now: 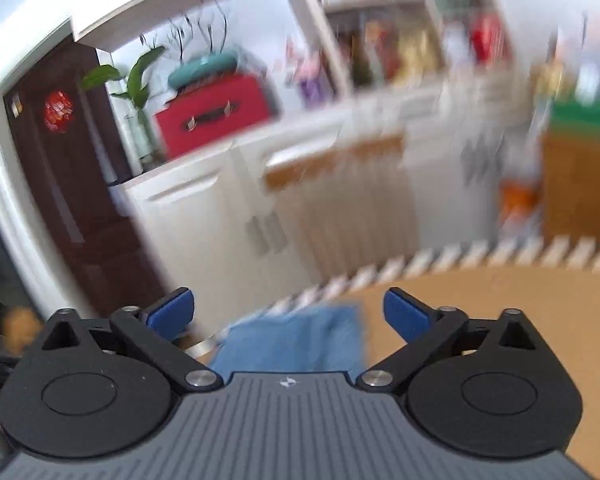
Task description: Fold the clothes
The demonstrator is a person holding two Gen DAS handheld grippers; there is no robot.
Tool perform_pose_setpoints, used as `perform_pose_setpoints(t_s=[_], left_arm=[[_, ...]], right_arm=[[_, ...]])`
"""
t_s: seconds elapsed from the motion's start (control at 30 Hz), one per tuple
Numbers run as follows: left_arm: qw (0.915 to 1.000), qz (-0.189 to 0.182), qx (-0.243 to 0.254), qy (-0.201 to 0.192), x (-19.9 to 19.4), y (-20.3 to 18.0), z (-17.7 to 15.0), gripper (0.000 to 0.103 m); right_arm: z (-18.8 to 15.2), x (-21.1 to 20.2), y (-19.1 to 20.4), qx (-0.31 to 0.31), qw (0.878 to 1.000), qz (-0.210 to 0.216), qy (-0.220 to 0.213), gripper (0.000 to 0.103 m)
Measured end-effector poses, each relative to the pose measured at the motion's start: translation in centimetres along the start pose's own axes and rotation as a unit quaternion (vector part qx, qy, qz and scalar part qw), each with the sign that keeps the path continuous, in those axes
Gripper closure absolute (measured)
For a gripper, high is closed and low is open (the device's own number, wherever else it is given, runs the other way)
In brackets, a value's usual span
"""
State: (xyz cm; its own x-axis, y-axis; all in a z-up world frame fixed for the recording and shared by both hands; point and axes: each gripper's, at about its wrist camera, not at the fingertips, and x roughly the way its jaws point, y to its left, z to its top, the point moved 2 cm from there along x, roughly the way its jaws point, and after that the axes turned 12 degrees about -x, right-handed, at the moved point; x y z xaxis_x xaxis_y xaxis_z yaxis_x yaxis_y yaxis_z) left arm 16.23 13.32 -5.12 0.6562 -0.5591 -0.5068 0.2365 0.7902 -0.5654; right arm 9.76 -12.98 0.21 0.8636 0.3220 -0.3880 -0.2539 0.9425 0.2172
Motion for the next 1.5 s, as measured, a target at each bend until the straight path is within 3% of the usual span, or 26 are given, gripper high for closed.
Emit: perform_pose_setpoints(t_s=[0.03,0.07,0.1,0.17,0.23,0.33,0.43,0.6,0.63,0.7,0.77,0.83,0.87,0.9,1.07,1.13,1.23,1.3,1.37,1.47,1.5], left_arm=[[0.9999,-0.008,-0.005,0.007,0.5,0.2,0.0,0.001],[0.9995,-0.022,-0.019,0.014,1.2,0.6,0.1,0.001],[0.9985,-0.037,-0.034,0.02,1.9,1.2,0.2,0.001],[0.9947,-0.06,-0.075,0.036,3.6,2.4,0.4,0.008],[0.99,-0.071,-0.11,0.053,5.4,3.5,0.7,0.02],[0.9895,-0.062,-0.119,0.054,7.0,4.3,0.9,0.026],[0.9863,-0.063,-0.139,0.063,8.2,5.2,0.9,0.026],[0.9882,-0.044,-0.138,0.05,8.1,5.8,1.1,0.025],[0.9877,-0.046,-0.138,0.056,8.3,5.9,1.0,0.025],[0.9873,-0.049,-0.137,0.064,8.9,6.1,0.7,0.026],[0.9876,-0.052,-0.132,0.067,9.5,6.2,0.4,0.03],[0.986,-0.066,-0.139,0.065,9.6,6.2,0.5,0.053],[0.985,-0.073,-0.143,0.064,9.7,6.2,0.6,0.081],[0.9841,-0.08,-0.146,0.062,9.8,6.2,0.7,0.089],[0.9829,-0.092,-0.155,0.037,10.1,5.6,1.6,0.089],[0.9813,-0.072,-0.174,0.039,10.8,5.9,2.1,0.089],[0.9841,-0.013,-0.167,0.058,12.4,6.4,1.8,0.086],[0.9845,-0.006,-0.166,0.058,12.5,6.6,1.6,0.084],[0.9859,0.0,-0.16,0.049,11.7,6.4,1.7,0.08],[0.9895,0.0,-0.14,0.033,9.3,5.5,2.1,0.07],[0.9897,-0.012,-0.137,0.038,8.0,5.2,1.9,0.069]], right_arm=[[-0.3,1.2,-0.7,0.013,0.999,0.009,0.031,0.034],[-0.4,2.8,-0.7,0.017,0.997,0.003,0.07,0.07],[-0.8,4.4,-1.0,0.021,0.994,-0.008,0.112,0.084],[-1.7,6.3,-2.0,0.06,0.989,0.007,0.138,0.083],[-2.6,8.2,-3.2,0.1,0.981,0.025,0.162,0.083],[-2.2,8.8,-3.3,0.109,0.983,0.029,0.147,0.075],[-2.3,9.5,-3.3,0.129,0.979,0.055,0.147,0.062],[-3.1,11.5,-4.0,0.134,0.974,0.065,0.169,0.063],[-3.3,11.8,-4.2,0.145,0.972,0.069,0.169,0.065],[-3.5,12.2,-4.5,0.169,0.967,0.085,0.168,0.087],[-3.7,11.8,-4.5,0.172,0.968,0.085,0.164,0.095],[-3.4,11.3,-4.3,0.17,0.969,0.092,0.153,0.096],[-3.1,11.1,-4.3,0.17,0.97,0.093,0.15,0.097],[-2.7,10.7,-4.2,0.172,0.97,0.097,0.141,0.097],[-0.2,10.5,-4.7,0.162,0.976,0.084,0.122,0.097],[-0.2,12.0,-5.6,0.166,0.974,0.062,0.143,0.097],[-1.6,14.4,-6.9,0.174,0.966,0.028,0.188,0.094],[-2.7,15.0,-7.6,0.19,0.962,0.021,0.197,0.093],[-2.5,14.6,-7.8,0.206,0.959,0.02,0.192,0.085],[-1.4,11.1,-7.0,0.181,0.971,-0.004,0.156,0.064],[-1.0,9.4,-6.4,0.166,0.976,-0.007,0.14,0.062]])
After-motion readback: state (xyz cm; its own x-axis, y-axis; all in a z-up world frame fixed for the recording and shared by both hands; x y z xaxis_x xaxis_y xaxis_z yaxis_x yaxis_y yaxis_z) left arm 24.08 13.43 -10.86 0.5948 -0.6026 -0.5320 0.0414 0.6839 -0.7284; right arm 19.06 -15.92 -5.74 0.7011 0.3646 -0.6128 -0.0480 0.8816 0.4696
